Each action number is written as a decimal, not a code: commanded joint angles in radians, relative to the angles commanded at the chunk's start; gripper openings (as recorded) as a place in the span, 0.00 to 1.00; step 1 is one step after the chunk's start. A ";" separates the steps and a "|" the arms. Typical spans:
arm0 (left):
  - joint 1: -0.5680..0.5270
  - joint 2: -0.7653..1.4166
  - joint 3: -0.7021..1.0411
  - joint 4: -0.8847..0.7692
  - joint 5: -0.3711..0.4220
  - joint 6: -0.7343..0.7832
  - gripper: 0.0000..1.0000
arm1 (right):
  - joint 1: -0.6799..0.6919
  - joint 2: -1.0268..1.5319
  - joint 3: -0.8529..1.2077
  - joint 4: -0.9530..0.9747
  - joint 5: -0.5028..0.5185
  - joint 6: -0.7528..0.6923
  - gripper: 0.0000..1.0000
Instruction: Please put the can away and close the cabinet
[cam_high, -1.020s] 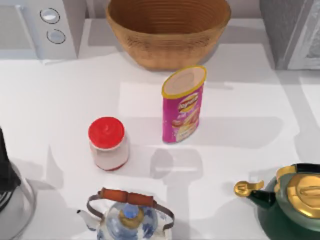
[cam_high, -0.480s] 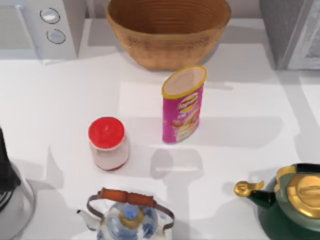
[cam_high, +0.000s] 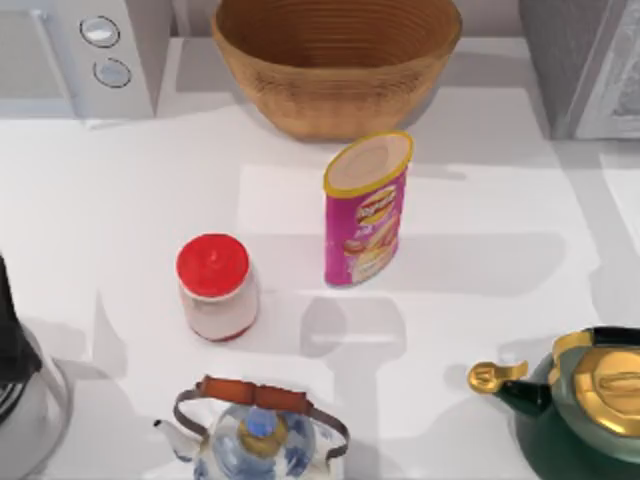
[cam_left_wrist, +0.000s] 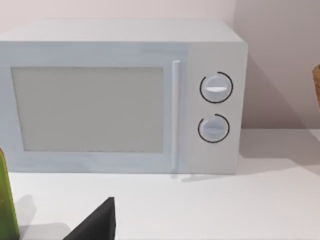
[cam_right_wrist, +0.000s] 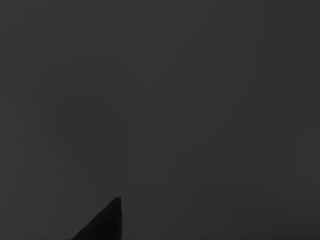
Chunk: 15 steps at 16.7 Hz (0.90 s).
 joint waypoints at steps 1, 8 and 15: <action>0.000 0.000 0.000 0.000 0.000 0.000 1.00 | 0.000 0.000 0.000 0.000 0.000 0.000 1.00; 0.000 0.000 0.000 0.000 0.000 0.000 1.00 | -0.030 -0.205 -0.285 0.058 0.005 -0.012 1.00; 0.000 0.000 0.000 0.000 0.000 0.000 1.00 | -0.068 -0.750 -1.075 0.221 -0.015 -0.021 1.00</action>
